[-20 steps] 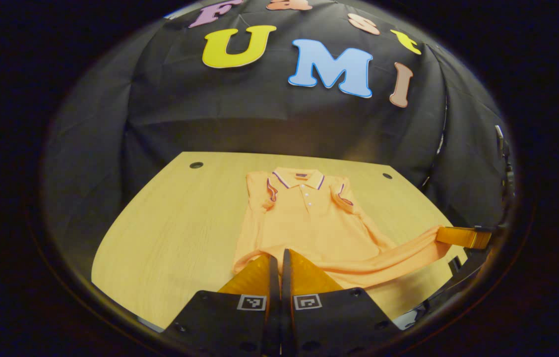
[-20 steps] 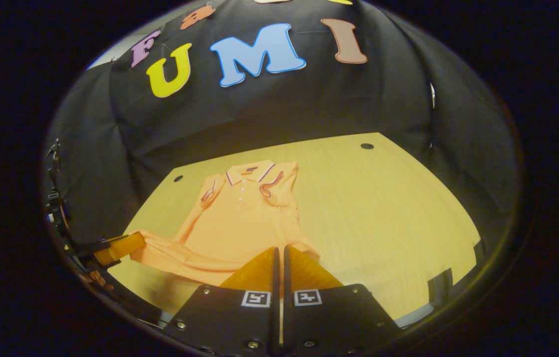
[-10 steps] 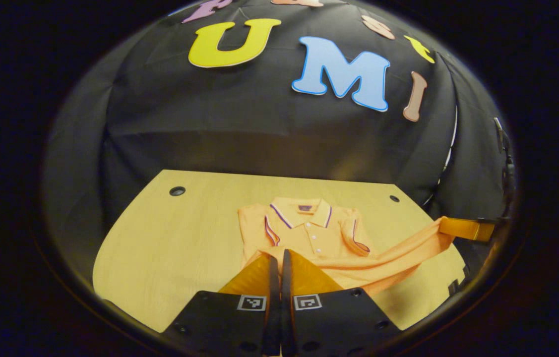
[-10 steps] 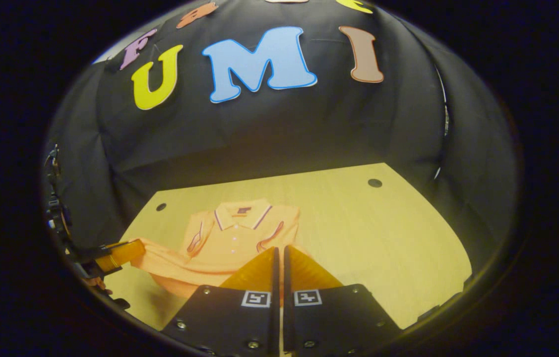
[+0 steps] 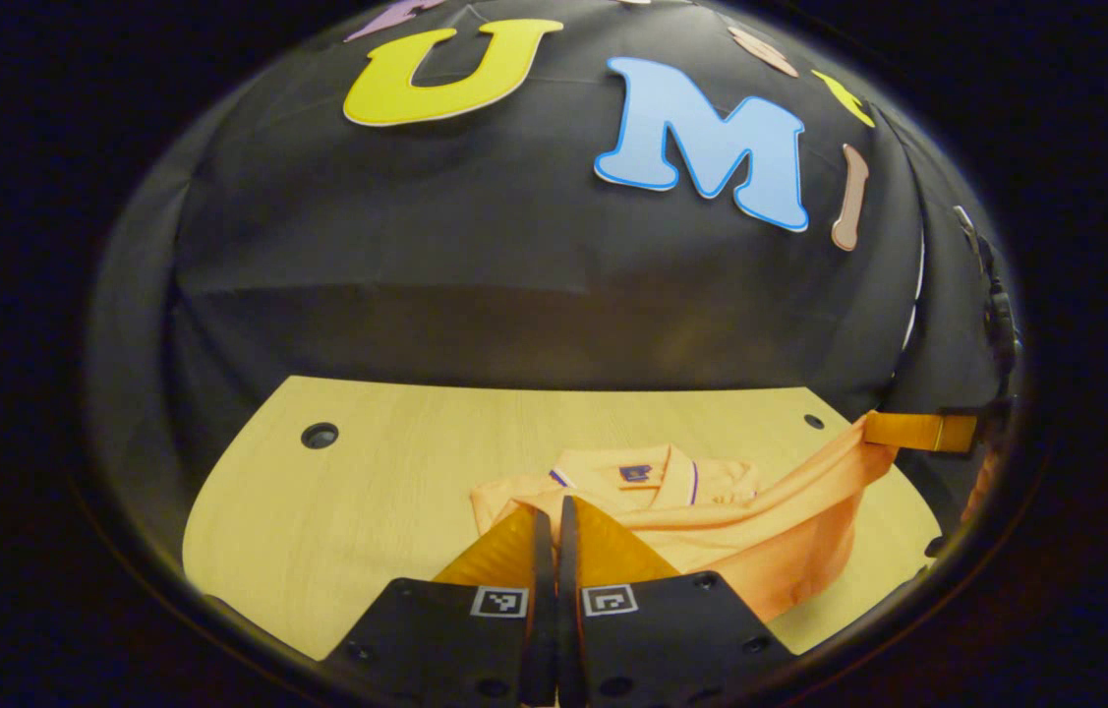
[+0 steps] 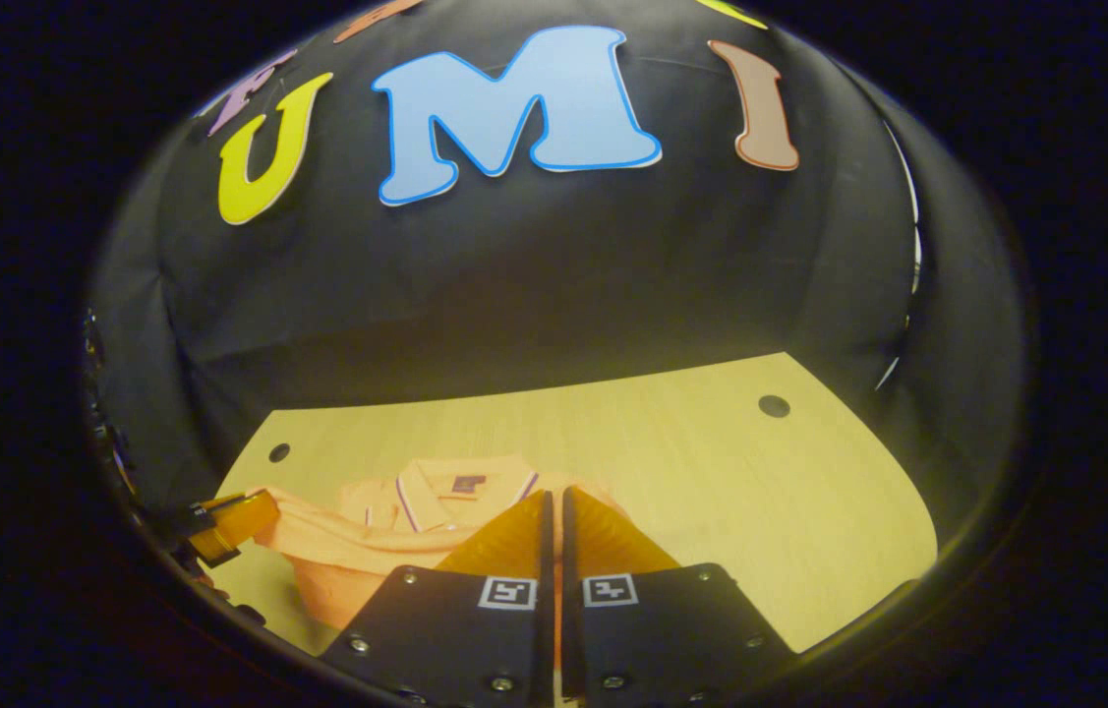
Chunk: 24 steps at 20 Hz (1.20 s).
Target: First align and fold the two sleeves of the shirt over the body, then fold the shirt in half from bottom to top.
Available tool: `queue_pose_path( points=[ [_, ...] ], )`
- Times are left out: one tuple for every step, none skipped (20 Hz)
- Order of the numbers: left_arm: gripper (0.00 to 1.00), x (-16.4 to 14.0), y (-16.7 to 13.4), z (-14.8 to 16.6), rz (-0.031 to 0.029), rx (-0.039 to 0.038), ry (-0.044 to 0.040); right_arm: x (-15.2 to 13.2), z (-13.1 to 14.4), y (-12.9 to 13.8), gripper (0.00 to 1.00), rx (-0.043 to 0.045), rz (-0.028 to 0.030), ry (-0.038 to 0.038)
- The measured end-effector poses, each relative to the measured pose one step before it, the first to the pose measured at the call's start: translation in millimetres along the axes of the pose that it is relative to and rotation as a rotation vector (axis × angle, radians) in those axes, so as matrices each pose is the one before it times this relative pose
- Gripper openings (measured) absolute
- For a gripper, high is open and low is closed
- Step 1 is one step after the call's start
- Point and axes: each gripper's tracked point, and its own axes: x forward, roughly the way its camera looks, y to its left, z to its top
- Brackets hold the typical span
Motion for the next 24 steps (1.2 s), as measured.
queue_pose_path(
  points=[
    [0.06, 8.94, 3.28, 3.58, 0.00776, 0.00647, -0.01563, 10.21, 4.55, 1.07, 0.03, -0.0032, -0.00016, -0.00399],
    [0.05, 9.53, 2.92, 1.11, 0.00685, 0.00543, -0.01314, 10.01, 2.36, 0.66, 0.03, -0.00258, -0.00206, -0.00482],
    [0.06, 9.38, 1.58, 1.18, 0.00522, 0.00308, -0.01193, 9.99, 1.39, 0.48, 0.03, -0.00582, -0.00342, -0.00135],
    [0.06, 8.08, 0.04, -0.29, 0.00067, 0.00202, -0.0094, 9.12, 0.19, 0.07, 0.03, -0.00761, -0.0074, -0.00058],
    [0.06, 7.85, 0.58, -1.3, 0.00167, 0.00307, -0.00583, 7.59, 0.04, -0.25, 0.03, -0.0079, -0.00486, 0.00146],
    [0.06, 6.8, 1.08, -1.5, 0.00469, 0.0024, -0.00465, 9.14, -1.35, 0.29, 0.03, -0.0073, -0.00691, 0.0034],
    [0.06, 6.08, -0.5, -0.49, -0.0006, -0.00098, -0.00939, 6.03, -1.99, 0.07, 0.03, -0.00874, -0.00312, 0.00546],
    [0.06, 6.16, -0.1, 0.94, 0.00182, -0.00066, -0.00681, 7.11, -2.05, -0.56, 0.03, -0.00689, -0.00756, 0.00282],
    [0.06, 3.98, 0.21, 0.54, 0.00323, -0.00129, -0.0101, 5.87, -2.39, 0.26, 0.03, -0.00432, -0.00345, 0.00393],
    [0.06, 4.13, 0.17, 1.62, 0.00076, -0.0018, -0.01153, 5.77, -1.4, 0.3, 0.03, -0.00215, -0.00435, 0.0043],
    [0.06, 3.33, 0.3, 1.77, 0.00243, -0.001, -0.01155, 4.59, -1.81, 0.3, 0.03, -0.00047, -0.00271, 0.00593],
    [0.06, 3.26, 1.38, 2.2, 0.00461, 0.00221, -0.01096, 4.11, -1.39, -0.01, 0.03, 0.00125, -0.00364, 0.00287],
    [0.06, 3.13, 1.41, 1.68, 0.00657, 0.00283, -0.01058, 4.09, 0.31, 0.31, 0.03, 0.0019, -0.00305, 0.00043],
    [0.06, 3.06, 1.75, 1.84, 0.00559, 0.0012, -0.01209, 5.9, -0.98, -0.14, 0.03, 0.00041, -0.00399, 0.00524],
    [0.06, 2.83, 2.0, 1.58, 0.00728, 0.00036, -0.01239, 3.57, -0.75, -0.17, 0.03, -0.00244, -0.00305, 0.00271],
    [0.06, 3.65, 2.36, 0.58, 0.00919, -0.00031, -0.01142, 3.79, -2.81, -1.06, 0.03, -0.00583, -0.00671, 0.00222],
    [0.06, 4.11, 0.97, -1.23, 0.00313, -0.00131, -0.00477, 4.48, -1.13, -0.69, 0.03, -0.00485, -0.0062, 0.0031],
    [0.06, 4.4, 2.5, -1.63, 0.01076, 0.00133, -0.00136, 7.91, 0.21, 0.14, 0.03, -0.00275, -0.00376, 0.00289],
    [0.07, 4.18, 1.73, -2.95, 0.00926, -0.00134, 0.00025, 6.62, -0.97, 0.25, 0.03, -0.00128, -0.00309, 0.00593],
    [0.07, 4.26, 0.88, -3.19, 0.00514, -0.00419, -0.00134, 6.38, -2.85, 0.77, 0.03, -0.00256, -0.00179, 0.00743],
    [0.07, 3.83, 2.29, -2.87, 0.0078, -0.00066, -0.00027, 5.67, -1.94, 1.03, 0.03, -0.00623, 0.00139, 0.01155],
    [0.06, 4.19, 2.33, -0.93, 0.00733, -0.00059, -0.00302, 5.05, -2.62, 0.37, 0.03, -0.00879, -0.00053, 0.00625],
    [0.07, 2.93, 1.11, -1.12, 0.00194, -0.00175, -0.00505, 5.02, -1.0, 0.16, 0.03, -0.0102, -0.00099, 0.00285],
    [0.07, 3.4, 1.89, -0.17, 0.00378, 0.00252, -0.00623, 4.1, -2.38, 2.69, 0.03, -0.00827, -0.00027, 0.00253]
  ],
)
